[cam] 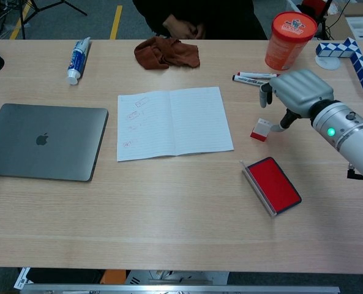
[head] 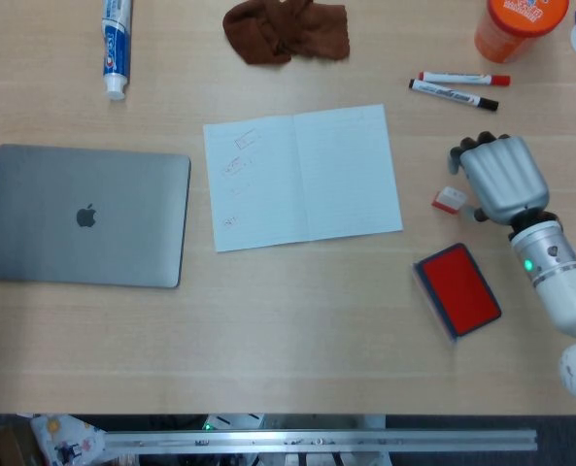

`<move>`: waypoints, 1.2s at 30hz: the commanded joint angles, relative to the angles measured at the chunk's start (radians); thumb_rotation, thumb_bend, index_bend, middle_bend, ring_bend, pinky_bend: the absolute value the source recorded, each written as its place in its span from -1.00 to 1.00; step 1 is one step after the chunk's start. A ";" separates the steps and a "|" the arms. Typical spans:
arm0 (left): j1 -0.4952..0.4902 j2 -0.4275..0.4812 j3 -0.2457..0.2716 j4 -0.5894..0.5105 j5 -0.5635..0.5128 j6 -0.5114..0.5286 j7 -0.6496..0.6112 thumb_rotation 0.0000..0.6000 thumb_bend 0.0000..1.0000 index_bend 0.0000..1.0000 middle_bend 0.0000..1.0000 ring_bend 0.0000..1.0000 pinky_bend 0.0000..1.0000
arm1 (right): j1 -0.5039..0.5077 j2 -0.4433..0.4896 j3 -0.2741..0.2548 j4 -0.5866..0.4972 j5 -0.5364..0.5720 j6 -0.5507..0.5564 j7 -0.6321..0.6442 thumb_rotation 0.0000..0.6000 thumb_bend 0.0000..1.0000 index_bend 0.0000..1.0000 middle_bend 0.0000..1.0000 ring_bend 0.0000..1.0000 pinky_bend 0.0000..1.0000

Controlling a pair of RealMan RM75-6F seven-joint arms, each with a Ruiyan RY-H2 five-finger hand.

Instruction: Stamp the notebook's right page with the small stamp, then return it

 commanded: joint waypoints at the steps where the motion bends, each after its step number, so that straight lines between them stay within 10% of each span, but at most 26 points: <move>1: -0.001 -0.001 0.000 0.003 0.001 0.000 -0.005 1.00 -0.43 -1.00 -1.00 -0.80 -0.74 | 0.010 -0.018 -0.007 0.016 0.014 -0.007 0.002 1.00 -0.94 -0.05 -0.12 -0.30 0.02; 36: 0.000 0.001 -0.001 0.016 -0.008 -0.003 -0.025 1.00 -0.43 -1.00 -1.00 -0.80 -0.74 | 0.062 -0.078 -0.021 0.167 0.115 -0.009 -0.003 1.00 -0.91 -0.05 -0.12 -0.30 0.02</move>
